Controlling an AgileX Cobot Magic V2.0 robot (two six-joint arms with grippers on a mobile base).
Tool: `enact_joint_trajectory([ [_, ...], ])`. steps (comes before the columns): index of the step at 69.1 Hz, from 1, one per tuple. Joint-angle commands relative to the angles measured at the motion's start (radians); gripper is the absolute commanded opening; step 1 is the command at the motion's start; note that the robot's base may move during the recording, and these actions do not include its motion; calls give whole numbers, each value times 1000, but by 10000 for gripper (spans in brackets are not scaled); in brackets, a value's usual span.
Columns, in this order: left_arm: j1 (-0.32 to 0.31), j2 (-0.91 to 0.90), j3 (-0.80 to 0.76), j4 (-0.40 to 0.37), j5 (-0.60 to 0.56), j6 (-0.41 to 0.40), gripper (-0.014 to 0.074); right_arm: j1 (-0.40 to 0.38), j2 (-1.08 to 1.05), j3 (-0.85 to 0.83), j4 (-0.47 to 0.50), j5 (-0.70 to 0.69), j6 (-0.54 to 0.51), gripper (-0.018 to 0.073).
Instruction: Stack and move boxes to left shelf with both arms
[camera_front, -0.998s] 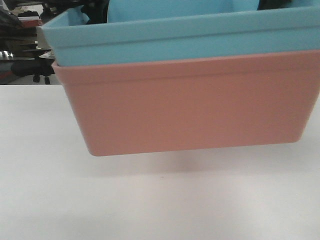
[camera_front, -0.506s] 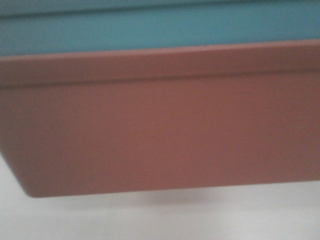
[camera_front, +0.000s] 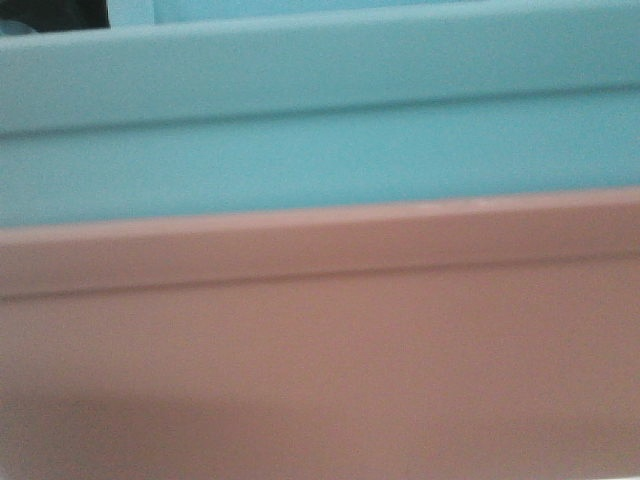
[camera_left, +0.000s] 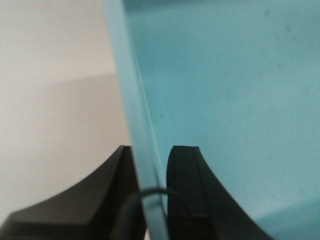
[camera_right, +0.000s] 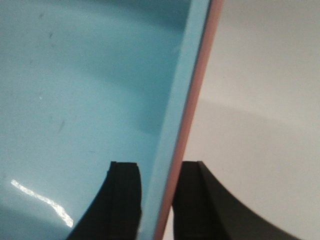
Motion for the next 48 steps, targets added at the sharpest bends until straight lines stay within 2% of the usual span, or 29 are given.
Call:
enact_joint_trajectory([
  [1,-3,-49,-29,80,-33,22,-2,-4,-36,-30,-70,-36,-27,36],
  [48,-3,-49,-29,92,-33,22,-3,-4,-36,-30,-77,-32,-27,36],
])
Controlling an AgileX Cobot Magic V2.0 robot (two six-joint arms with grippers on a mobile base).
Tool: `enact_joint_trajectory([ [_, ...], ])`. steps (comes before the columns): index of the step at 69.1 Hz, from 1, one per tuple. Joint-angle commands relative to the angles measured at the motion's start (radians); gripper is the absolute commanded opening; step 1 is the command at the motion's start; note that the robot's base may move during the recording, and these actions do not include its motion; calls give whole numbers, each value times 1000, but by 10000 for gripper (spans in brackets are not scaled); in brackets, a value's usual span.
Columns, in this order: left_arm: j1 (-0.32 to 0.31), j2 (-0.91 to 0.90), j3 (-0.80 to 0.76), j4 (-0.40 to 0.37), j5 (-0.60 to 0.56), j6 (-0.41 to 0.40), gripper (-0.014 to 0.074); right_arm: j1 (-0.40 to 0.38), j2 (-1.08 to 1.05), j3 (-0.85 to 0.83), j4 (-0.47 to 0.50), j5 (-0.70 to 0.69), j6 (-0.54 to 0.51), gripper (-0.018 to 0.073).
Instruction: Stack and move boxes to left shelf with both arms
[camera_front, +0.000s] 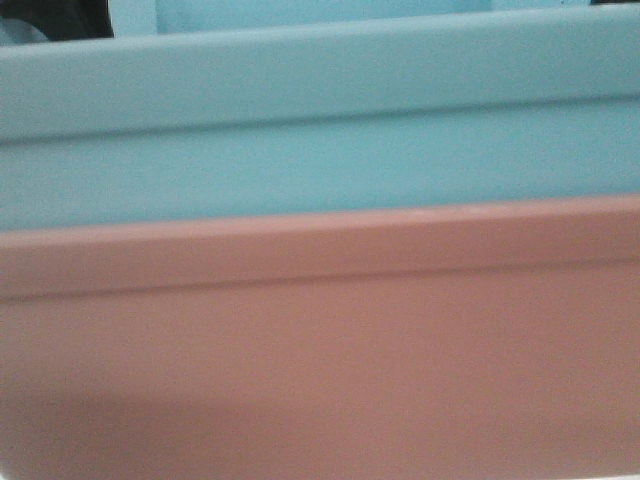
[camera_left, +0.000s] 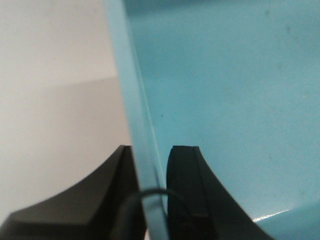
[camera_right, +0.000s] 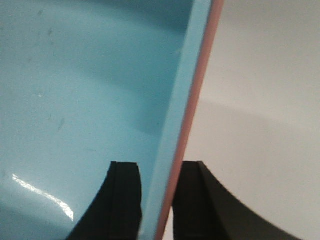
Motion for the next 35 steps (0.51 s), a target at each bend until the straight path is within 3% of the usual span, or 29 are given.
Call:
enact_joint_trajectory([
  [1,-2,-49,-29,78,-30,24,-3,-6,-36,-30,-72,-32,-32,36],
  [35,-2,-49,-29,78,-30,24,-3,-6,-36,-30,-72,-32,-32,36],
])
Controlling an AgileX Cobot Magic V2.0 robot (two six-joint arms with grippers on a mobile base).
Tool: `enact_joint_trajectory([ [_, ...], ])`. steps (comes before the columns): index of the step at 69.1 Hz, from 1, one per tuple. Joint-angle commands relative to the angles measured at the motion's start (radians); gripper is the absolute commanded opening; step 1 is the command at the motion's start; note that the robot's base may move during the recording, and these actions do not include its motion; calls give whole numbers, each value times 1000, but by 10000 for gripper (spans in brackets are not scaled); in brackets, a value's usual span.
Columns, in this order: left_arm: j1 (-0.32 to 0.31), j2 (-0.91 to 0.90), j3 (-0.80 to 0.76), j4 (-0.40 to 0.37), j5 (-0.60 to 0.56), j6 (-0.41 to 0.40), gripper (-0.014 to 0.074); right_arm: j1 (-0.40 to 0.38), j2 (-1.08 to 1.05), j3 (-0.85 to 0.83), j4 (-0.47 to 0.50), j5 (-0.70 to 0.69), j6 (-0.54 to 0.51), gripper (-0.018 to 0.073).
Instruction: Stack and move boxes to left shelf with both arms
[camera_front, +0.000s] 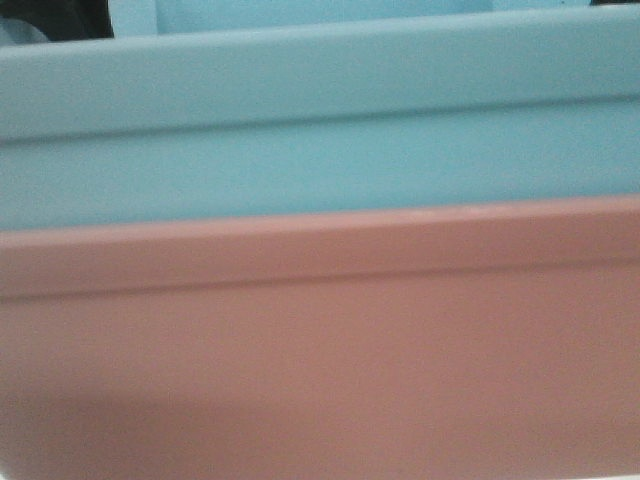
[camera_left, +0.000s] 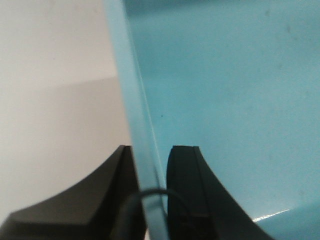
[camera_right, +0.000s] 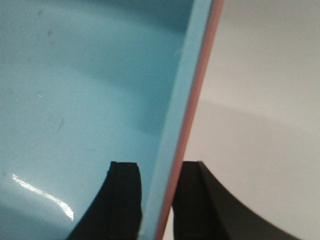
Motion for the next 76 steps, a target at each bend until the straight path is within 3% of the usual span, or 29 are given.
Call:
enact_joint_trajectory([
  [1,-2,-49,-29,78,-30,24,-3,-6,-36,-30,-72,-32,-32,36],
  [76,-2,-44,-29,78,-30,24,-3,-6,-32,-30,-72,-34,-32,36],
])
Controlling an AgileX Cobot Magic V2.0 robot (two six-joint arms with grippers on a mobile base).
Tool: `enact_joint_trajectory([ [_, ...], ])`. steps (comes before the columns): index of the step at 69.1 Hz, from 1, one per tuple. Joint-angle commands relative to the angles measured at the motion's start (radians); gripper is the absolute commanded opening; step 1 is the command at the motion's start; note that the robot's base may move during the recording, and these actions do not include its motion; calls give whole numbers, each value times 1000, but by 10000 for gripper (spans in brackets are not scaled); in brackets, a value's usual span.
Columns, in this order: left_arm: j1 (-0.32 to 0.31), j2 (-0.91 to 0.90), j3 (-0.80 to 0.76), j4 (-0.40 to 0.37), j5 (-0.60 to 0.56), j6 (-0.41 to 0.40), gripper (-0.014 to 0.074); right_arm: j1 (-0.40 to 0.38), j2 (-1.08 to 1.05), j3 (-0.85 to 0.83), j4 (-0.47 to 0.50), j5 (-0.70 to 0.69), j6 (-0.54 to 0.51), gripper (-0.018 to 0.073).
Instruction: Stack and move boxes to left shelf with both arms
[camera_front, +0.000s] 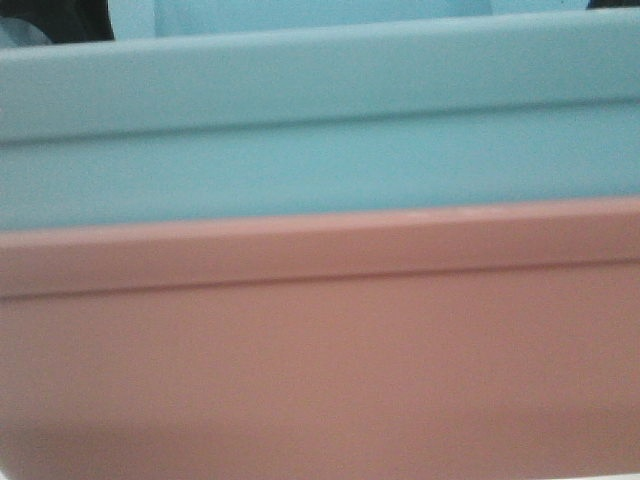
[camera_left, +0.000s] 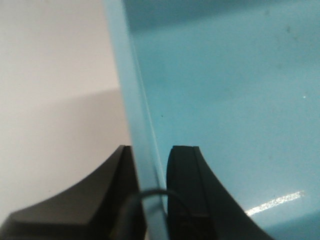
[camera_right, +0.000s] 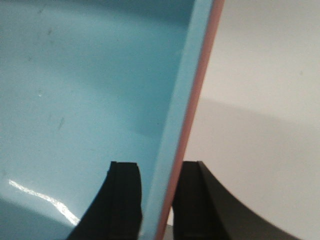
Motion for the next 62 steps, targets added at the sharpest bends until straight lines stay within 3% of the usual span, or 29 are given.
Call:
enact_joint_trajectory([
  [1,-1,-44,-29,73,-25,24,-3,-6,-32,-30,-70,-32,-32,36],
  [62,-1,-44,-29,71,-25,24,-3,-6,-32,-30,-70,-32,-32,36],
])
